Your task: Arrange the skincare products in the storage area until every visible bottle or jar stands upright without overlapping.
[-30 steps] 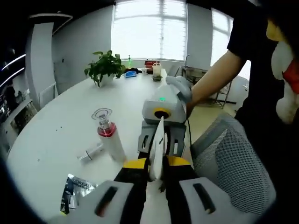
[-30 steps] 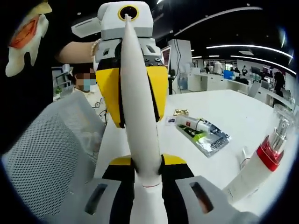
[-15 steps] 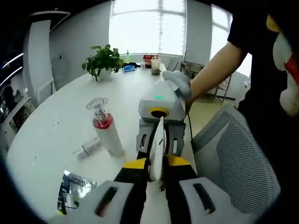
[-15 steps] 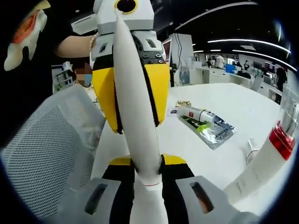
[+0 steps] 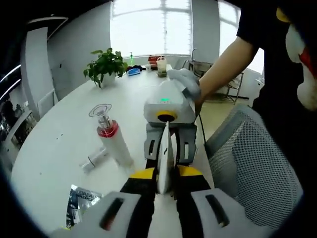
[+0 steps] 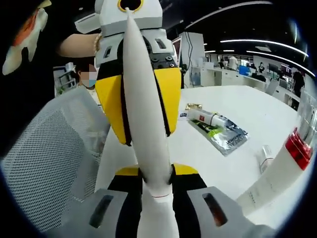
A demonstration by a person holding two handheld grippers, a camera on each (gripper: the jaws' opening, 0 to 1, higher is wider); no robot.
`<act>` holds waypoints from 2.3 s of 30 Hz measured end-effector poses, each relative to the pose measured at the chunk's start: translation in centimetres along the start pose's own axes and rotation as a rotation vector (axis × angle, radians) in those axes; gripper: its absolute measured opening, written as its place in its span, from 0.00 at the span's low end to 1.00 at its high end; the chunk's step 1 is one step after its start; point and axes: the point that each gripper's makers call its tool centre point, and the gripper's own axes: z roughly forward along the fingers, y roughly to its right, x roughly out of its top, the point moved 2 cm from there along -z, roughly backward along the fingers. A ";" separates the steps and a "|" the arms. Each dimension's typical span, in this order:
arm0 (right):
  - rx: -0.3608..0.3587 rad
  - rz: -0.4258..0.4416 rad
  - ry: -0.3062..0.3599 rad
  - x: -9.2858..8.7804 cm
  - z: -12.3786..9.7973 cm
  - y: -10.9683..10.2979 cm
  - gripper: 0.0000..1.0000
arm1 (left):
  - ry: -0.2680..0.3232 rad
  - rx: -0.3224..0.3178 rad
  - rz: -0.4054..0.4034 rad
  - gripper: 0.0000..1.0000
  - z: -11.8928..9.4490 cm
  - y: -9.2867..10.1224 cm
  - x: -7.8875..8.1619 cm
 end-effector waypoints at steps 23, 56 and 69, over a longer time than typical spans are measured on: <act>-0.146 0.084 -0.021 -1.9 -3.5 0.6 0.36 | -0.068 0.023 0.127 0.18 1.3 -0.6 -0.6; -0.392 0.319 0.026 -4.7 -6.7 0.2 0.69 | -0.069 0.054 0.199 0.19 3.9 -9.5 1.1; -0.421 0.354 0.035 -5.0 -7.2 -0.3 0.70 | -0.065 0.053 0.186 0.19 4.3 -10.7 1.1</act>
